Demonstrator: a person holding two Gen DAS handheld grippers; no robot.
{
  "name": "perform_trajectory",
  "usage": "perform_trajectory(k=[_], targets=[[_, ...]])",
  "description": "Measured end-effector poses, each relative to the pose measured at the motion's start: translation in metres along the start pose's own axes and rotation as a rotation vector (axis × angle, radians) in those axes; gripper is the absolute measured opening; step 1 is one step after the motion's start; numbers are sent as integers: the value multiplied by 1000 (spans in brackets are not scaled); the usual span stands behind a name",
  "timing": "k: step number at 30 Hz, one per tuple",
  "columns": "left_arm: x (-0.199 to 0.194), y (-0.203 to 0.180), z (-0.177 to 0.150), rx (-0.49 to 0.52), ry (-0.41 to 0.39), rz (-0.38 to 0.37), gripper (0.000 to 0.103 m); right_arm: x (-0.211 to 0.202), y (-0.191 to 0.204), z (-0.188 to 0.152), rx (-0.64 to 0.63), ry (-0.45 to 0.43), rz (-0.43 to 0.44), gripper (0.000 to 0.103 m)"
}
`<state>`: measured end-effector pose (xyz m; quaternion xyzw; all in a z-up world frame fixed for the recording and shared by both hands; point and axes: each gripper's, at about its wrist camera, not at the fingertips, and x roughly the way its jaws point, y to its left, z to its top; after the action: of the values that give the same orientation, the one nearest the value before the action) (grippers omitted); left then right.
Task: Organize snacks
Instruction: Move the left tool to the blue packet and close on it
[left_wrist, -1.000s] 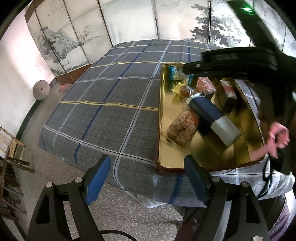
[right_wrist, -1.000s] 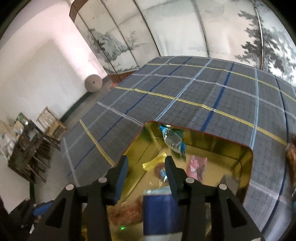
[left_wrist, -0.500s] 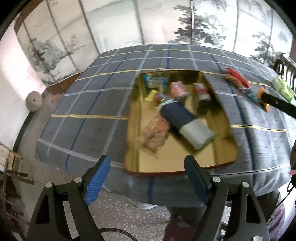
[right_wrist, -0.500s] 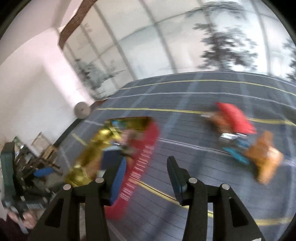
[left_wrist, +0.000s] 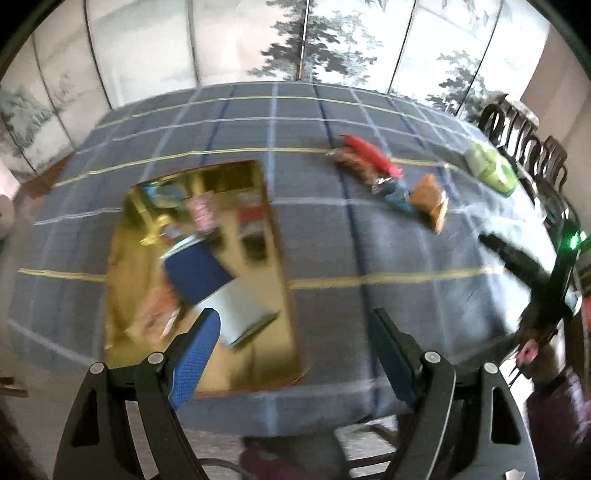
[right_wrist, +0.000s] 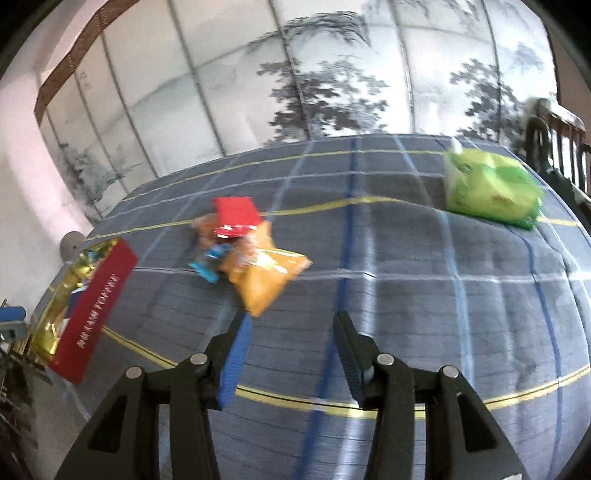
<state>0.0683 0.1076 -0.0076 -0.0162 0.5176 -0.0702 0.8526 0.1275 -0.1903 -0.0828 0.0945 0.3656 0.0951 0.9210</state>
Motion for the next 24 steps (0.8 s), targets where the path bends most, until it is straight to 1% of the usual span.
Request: perform_trajectory(k=[3,5,6,8,10,11,12,13,15,18,20,24], targets=[[13,-12,22,-14,2,-41,79,1,-13,-7,12,3,18,47],[27,-22,39,-20,24,-91,79,2,-18,-11,8,6,23,47],[38,-29,50,-32,41,-136,79,3,-18,-11,13,4,38,47],[53,-38,63,-49,71,-197,77,-1,-20,-11,15,-17,58,47],[75,-47,77,-79,110,-256,65,1,-20,-13,17,-12,77,47],[83,-51,82,-84,123,-270,48,1,-20,-13,13,-10,81,47],[99,-60,92,-78,155,-292,35,1,-19,-13,4,-18,90,47],[108,-63,97,-79,179,-302,33,0,-18,-13,-3,-25,98,47],[129,-71,109,-93,216,-311,33,-1,-16,-15,-14,-33,117,47],[146,-77,121,-103,237,-330,33,-3,-16,-16,-20,-42,145,47],[152,-82,128,-105,248,-368,33,-4,-17,-16,-13,-45,160,48],[158,-97,137,-65,236,-328,33,-4,-20,-15,-6,-49,180,48]])
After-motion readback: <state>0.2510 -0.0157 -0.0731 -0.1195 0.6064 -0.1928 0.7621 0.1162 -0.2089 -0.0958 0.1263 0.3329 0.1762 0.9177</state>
